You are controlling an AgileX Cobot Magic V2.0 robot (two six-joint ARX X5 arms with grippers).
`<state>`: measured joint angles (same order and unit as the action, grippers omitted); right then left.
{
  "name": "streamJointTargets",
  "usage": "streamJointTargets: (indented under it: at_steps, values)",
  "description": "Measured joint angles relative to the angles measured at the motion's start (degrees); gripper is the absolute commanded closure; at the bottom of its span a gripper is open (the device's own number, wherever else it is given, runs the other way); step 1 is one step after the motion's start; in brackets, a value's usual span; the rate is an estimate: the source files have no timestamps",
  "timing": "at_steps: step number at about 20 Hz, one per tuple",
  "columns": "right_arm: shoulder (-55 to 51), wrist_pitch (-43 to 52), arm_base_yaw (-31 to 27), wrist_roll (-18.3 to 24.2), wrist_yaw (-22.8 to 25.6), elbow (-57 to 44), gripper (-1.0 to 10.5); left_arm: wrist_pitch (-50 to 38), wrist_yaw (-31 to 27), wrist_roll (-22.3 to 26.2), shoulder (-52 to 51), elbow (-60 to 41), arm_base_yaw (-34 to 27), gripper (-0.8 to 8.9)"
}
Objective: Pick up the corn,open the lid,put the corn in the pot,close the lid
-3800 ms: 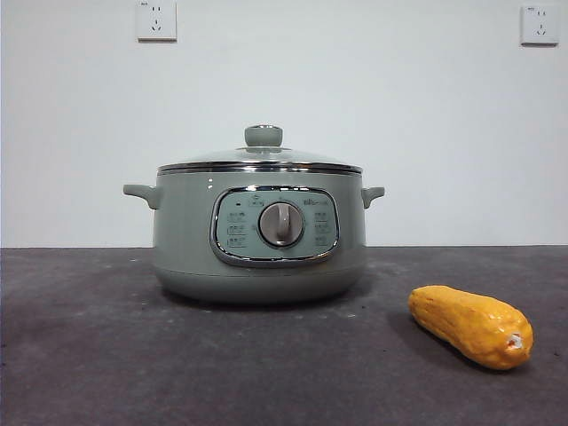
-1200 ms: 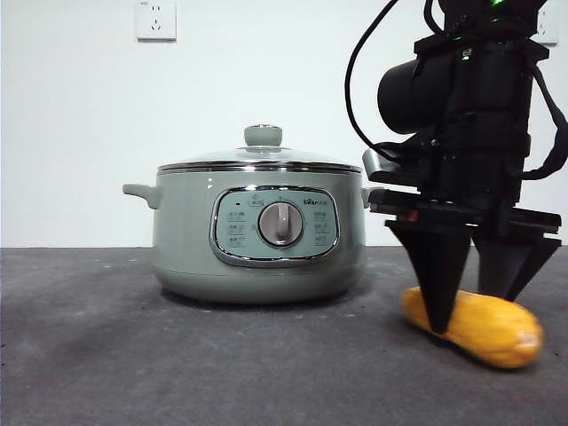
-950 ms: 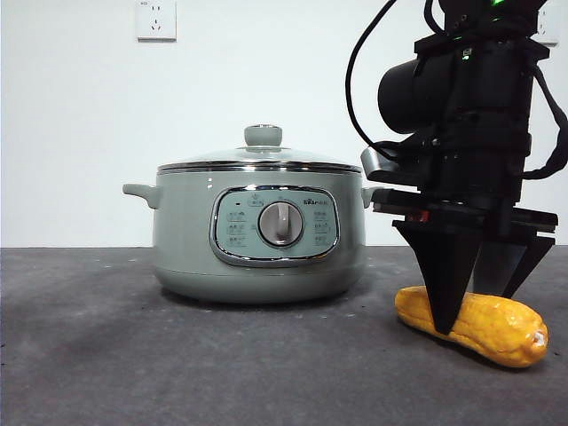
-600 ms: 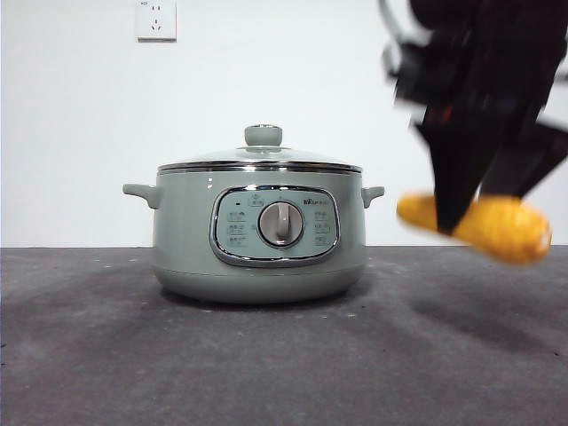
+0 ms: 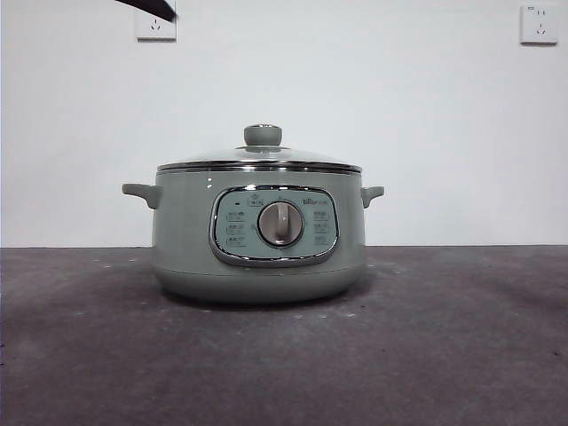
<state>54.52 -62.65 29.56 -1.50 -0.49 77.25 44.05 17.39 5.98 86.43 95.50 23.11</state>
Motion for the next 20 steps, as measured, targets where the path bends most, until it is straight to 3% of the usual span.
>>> streamJointTargets:
  at_steps: [6,20]
  values:
    - [-0.02,-3.83,0.0,0.24,0.5,7.72,9.6,-2.08,-8.07,3.58,13.99,7.96,4.94,1.54]
    - [0.04,-6.4,0.0,0.44,1.01,8.24,9.6,-7.28,-8.87,4.09,22.99,8.02,5.01,1.54]
